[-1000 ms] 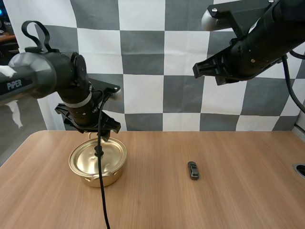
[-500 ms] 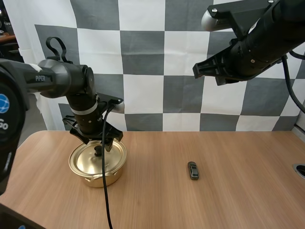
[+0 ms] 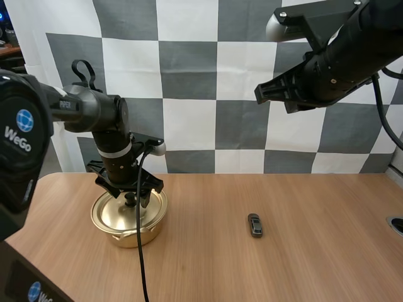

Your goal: Open the pot, put the car inside, and close it

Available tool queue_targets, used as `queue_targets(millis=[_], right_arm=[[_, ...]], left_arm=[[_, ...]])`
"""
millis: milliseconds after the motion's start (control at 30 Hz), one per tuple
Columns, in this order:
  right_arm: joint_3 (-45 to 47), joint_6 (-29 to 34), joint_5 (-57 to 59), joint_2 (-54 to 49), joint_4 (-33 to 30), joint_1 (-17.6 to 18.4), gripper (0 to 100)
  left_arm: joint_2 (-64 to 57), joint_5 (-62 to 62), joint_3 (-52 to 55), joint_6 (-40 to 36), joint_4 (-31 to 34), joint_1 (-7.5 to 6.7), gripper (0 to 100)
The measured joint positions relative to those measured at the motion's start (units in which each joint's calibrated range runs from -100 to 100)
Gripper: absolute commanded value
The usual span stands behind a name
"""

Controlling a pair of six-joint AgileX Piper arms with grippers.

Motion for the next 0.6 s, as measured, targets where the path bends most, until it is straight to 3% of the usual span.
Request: queue_targets(millis=[600], right_arm=[[0.00, 0.00, 0.00, 0.00, 0.00, 0.00, 0]], left_arm=[[3.57, 0.18, 0.00, 0.19, 0.18, 0.00, 100]])
